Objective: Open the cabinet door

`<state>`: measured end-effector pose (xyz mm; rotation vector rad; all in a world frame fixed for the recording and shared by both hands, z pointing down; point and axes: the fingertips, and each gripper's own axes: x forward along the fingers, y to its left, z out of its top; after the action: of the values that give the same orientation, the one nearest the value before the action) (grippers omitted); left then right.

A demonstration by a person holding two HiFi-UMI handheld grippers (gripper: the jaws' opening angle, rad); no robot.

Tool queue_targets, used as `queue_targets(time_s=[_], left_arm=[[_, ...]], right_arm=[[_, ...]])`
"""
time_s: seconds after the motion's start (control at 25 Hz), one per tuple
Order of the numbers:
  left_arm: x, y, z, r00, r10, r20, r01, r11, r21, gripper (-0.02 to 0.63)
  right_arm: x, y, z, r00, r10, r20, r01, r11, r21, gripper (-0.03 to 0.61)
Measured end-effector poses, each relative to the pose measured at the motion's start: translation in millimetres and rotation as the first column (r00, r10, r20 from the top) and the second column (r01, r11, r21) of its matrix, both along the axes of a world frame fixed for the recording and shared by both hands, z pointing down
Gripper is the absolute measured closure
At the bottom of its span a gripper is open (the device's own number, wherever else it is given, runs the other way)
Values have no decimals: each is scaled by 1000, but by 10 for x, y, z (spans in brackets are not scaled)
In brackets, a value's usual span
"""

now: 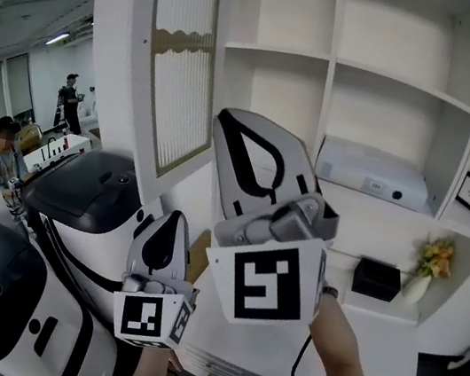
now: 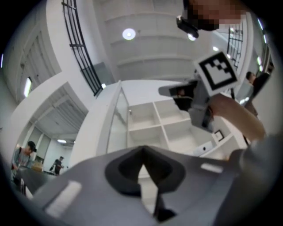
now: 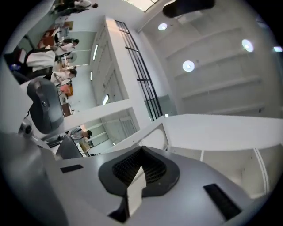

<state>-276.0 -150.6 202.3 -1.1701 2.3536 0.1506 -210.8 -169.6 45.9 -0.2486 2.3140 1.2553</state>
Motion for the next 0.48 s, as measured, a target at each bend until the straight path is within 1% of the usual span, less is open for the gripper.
queue_targets(time_s=[0.04,0.08,0.16,0.24,0.32,0.4,0.48], left_arm=[[87,-28,12,1000,11,9,-11,1000,1,606],[174,-49,30,1000,21,17,-21,1000,4,606],[345,-87,94,999,46,23,-47,999,7,606],[455,-127,191,998,58,12,-58,998,2,606],[483,-174,320,999,42,-1,-42,999,-18,606],[475,-234,474,1000,27,-14,-28,999,-40,606],[465,-287,644,999,31,-37,-32,998,-50,606]], right_arm=[[133,-120,158,1000,-7,-5,7,999,-48,577],[254,-247,338,1000,-15,-6,14,993,-114,577],[465,-507,721,1000,-17,4,17,966,-257,578],[620,-759,1084,1000,-3,8,5,924,-381,577],[721,-992,1422,1000,0,1,1,870,-492,577],[781,-1199,1756,1000,0,-18,-10,823,-568,578],[807,-1353,2083,999,-2,-54,-31,792,-609,578]])
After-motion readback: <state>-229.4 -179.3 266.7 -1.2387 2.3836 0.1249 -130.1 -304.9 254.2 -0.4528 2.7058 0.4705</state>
